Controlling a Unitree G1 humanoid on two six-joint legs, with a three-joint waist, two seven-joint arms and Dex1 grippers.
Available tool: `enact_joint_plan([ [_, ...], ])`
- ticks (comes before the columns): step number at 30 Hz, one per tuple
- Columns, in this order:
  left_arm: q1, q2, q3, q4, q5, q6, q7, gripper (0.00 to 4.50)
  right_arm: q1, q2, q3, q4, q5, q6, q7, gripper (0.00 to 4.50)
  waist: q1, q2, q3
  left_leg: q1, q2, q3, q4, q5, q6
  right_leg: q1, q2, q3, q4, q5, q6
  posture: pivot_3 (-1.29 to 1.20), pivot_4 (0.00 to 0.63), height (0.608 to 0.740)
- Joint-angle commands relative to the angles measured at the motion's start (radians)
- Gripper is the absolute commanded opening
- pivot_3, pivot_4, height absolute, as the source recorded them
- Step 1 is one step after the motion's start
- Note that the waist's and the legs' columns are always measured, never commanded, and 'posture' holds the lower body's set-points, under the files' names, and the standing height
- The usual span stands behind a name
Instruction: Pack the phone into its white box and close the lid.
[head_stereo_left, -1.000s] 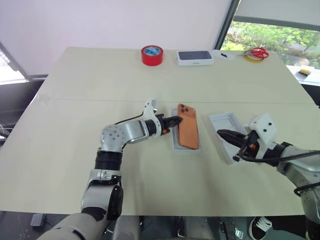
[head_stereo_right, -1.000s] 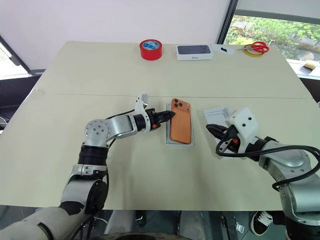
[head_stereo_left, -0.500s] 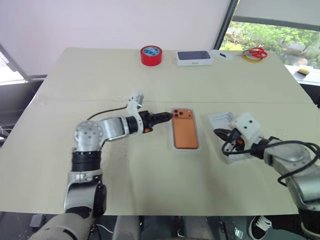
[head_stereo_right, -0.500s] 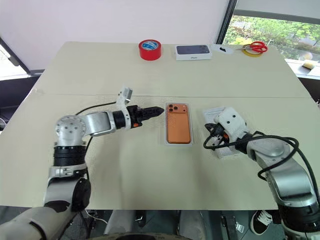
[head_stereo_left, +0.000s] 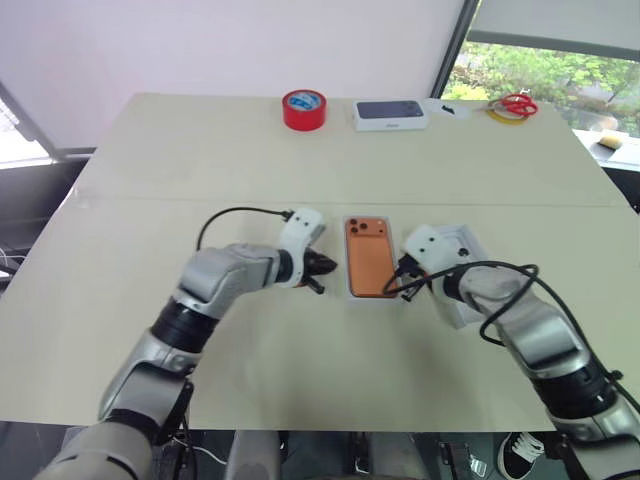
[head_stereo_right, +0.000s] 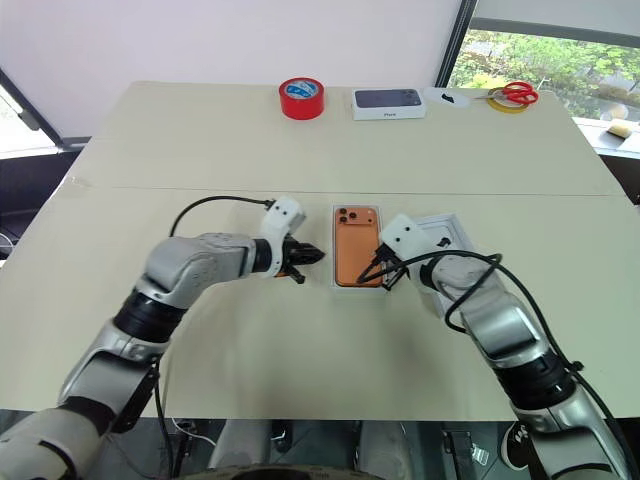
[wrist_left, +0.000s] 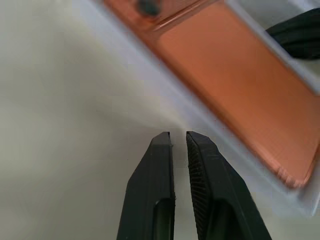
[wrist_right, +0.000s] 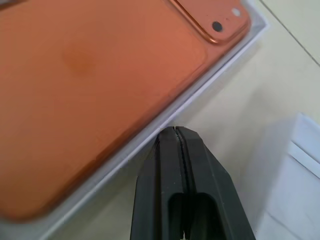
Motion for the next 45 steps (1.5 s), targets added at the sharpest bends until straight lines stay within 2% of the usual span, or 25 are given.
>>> enact_joint_plan([
  [1, -0.032, -0.044, -0.027, 0.027, 0.051, -0.039, -0.057, 0.5, -0.033, 0.025, 0.021, 0.01, -0.029, -0.01, -0.006, 0.0, 0.0, 0.0, 0.0, 0.0, 0.0, 0.0, 0.0, 0.0, 0.0, 0.0, 0.0, 0.0, 0.0, 0.0, 0.0, 0.0, 0.15, 0.73],
  [4, -0.043, -0.084, -0.035, 0.041, 0.073, -0.038, -0.103, 0.5, -0.032, 0.035, 0.002, -0.011, -0.023, 0.005, 0.009, 0.0, 0.002, 0.0, 0.0, 0.0, 0.0, 0.001, 0.001, 0.0, 0.0, 0.0, 0.0, 0.0, 0.001, 0.0, 0.0, 0.0, 0.15, 0.73],
  [9, -0.091, -0.183, -0.039, 0.088, 0.085, -0.031, -0.174, 0.5, 0.034, -0.022, -0.054, -0.101, -0.005, 0.055, 0.042, 0.0, 0.02, 0.0, 0.0, 0.0, -0.001, 0.0, 0.002, 0.0, 0.002, 0.001, -0.001, 0.0, 0.0, 0.001, 0.001, 0.0, 0.15, 0.73],
  [16, -0.126, -0.306, -0.11, 0.155, 0.146, -0.052, -0.26, 0.5, 0.228, -0.121, -0.178, -0.284, 0.025, 0.155, 0.08, 0.0, 0.031, 0.001, 0.0, -0.003, -0.001, -0.001, 0.002, 0.0, 0.002, -0.001, -0.001, -0.002, 0.0, 0.001, 0.001, 0.0, 0.15, 0.73],
  [21, -0.124, -0.375, -0.119, 0.196, 0.177, -0.054, -0.288, 0.5, 0.362, -0.153, -0.267, -0.372, 0.033, 0.197, 0.082, 0.0, 0.026, 0.002, -0.001, -0.003, -0.001, -0.001, 0.002, 0.0, 0.003, 0.0, -0.001, -0.002, 0.0, 0.001, 0.001, 0.0, 0.15, 0.73],
  [29, -0.122, -0.404, -0.101, 0.218, 0.217, -0.052, -0.312, 0.5, 0.45, -0.177, -0.374, -0.396, 0.033, 0.2, 0.087, 0.0, 0.027, 0.003, -0.002, -0.003, -0.001, -0.006, 0.004, -0.002, 0.007, 0.001, -0.001, -0.002, 0.001, 0.001, 0.001, 0.0, 0.15, 0.73],
  [32, -0.121, -0.371, -0.069, 0.197, 0.211, -0.036, -0.324, 0.5, 0.466, -0.187, -0.479, -0.409, 0.089, 0.208, 0.148, 0.0, 0.026, 0.003, -0.001, -0.003, -0.001, -0.006, 0.004, -0.002, 0.007, 0.001, -0.001, -0.002, 0.001, 0.001, 0.001, 0.0, 0.15, 0.73],
  [34, -0.118, -0.35, -0.056, 0.184, 0.211, -0.031, -0.332, 0.4, 0.469, -0.189, -0.536, -0.416, 0.129, 0.214, 0.182, 0.53, 0.025, 0.003, -0.001, -0.003, -0.001, -0.006, 0.004, -0.002, 0.007, 0.0, -0.001, -0.002, 0.001, 0.001, 0.001, 0.0, 0.15, 0.73],
  [35, -0.114, -0.33, -0.041, 0.171, 0.21, -0.028, -0.333, 0.4, 0.465, -0.198, -0.569, -0.428, 0.158, 0.222, 0.21, 0.96, 0.023, 0.003, -0.001, -0.003, -0.001, -0.006, 0.004, -0.002, 0.007, 0.0, -0.001, -0.002, 0.001, 0.001, 0.001, 0.0, 0.15, 0.73],
  [38, -0.1, -0.278, -0.012, 0.139, 0.214, -0.03, -0.336, 0.4, 0.451, -0.22, -0.632, -0.446, 0.217, 0.24, 0.255, 2.42, 0.022, 0.004, -0.002, -0.002, 0.0, -0.006, 0.004, -0.002, 0.007, 0.001, 0.0, -0.002, 0.002, 0.001, 0.001, 0.0, 0.15, 0.73],
  [40, -0.069, -0.208, -0.021, 0.084, 0.246, -0.102, -0.359, 0.4, 0.401, -0.213, -0.662, -0.401, 0.25, 0.291, 0.248, 3.37, 0.022, 0.004, -0.002, -0.002, 0.001, -0.006, 0.004, -0.003, 0.007, 0.001, 0.0, -0.002, 0.002, 0.001, 0.001, 0.0, 0.15, 0.73],
  [41, -0.053, -0.176, -0.029, 0.057, 0.26, -0.14, -0.372, 0.4, 0.377, -0.213, -0.669, -0.378, 0.261, 0.313, 0.241, 3.37, 0.019, 0.004, -0.002, -0.002, 0.001, -0.006, 0.004, -0.003, 0.007, 0.001, 0.0, -0.002, 0.002, 0.001, 0.001, 0.0, 0.15, 0.73],
  [45, 0.08, -0.049, -0.022, -0.06, 0.323, -0.505, -0.466, 0.4, 0.227, -0.198, -0.655, -0.21, 0.294, 0.45, 0.194, 3.37, 0.014, 0.005, -0.002, -0.001, 0.001, -0.005, 0.004, -0.002, 0.006, 0.001, 0.0, -0.002, 0.002, 0.001, 0.0, 0.0, 0.15, 0.73],
])
